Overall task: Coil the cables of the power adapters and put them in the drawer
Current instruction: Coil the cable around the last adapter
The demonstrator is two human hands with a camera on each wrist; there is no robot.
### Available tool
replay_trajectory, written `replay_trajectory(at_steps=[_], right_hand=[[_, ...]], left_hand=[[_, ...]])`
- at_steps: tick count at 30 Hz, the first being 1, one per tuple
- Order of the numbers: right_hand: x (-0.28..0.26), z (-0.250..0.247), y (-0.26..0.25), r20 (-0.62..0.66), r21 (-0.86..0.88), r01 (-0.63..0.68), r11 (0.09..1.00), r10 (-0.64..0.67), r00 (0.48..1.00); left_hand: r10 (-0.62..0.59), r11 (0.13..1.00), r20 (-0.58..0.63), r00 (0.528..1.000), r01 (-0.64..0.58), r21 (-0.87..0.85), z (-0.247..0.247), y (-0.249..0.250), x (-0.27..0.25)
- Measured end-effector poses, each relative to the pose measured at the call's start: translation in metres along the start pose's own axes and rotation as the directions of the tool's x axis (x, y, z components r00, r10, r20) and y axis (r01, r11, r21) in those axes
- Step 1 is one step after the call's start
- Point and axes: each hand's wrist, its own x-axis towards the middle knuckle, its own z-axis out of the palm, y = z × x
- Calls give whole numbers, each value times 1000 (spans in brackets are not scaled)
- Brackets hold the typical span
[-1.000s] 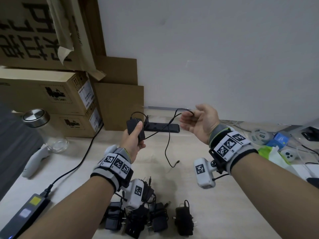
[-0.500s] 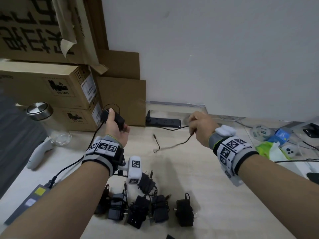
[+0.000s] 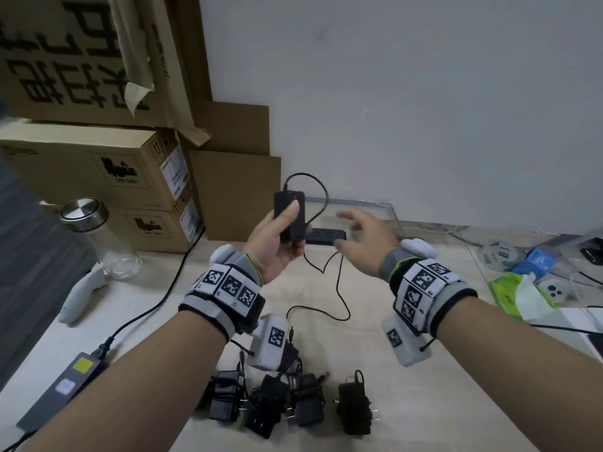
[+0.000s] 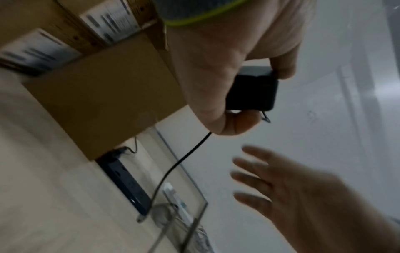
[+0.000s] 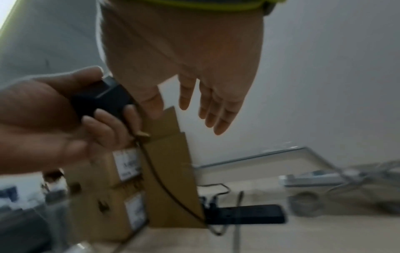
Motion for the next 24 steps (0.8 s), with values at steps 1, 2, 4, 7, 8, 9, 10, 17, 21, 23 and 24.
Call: replay_trajectory(at_steps=[1,2,4,7,8,9,10,17,21,23,24], right_hand=[[-1,2,-10,30,148,1,989,-5,1000],[-4,2,-19,66,290,1,957,-21,998],[-7,4,-31,133,477,-33,878,-35,990],[-7,11,-30,167,608,-116,786,16,986],[-5,12,-30,138,643,-133,754,56,989],[-2,13,-30,92,661,-139,738,104,990],[2,13,-30,40,668,-138,731,150,988],[12,7,-29,-144,670,-100,736,261,955],[8,12,-23,-122,384,-54,922,109,986],[1,12,-22,-52,202,-23,979,34,998],[-2,9,-22,-11,117,-6,993,7,1000]], left_hand=[[-10,1000,49,999,11,-13,4,-1,-1],[-14,1000,90,996,16,-17,8,-1,-1],[2,1000,138,990,-2,4,13,-1,-2],[55,997,144,988,-62,49,14,0,-5],[68,995,141,988,-78,66,14,0,-7],[79,992,143,987,-92,85,14,0,-9],[87,989,148,985,-103,107,14,0,-11],[42,989,220,975,-72,131,13,7,-15],[107,994,190,976,-112,15,14,9,-13],[129,991,105,986,-127,-30,14,9,-11],[128,992,80,989,-126,-30,15,8,-11]])
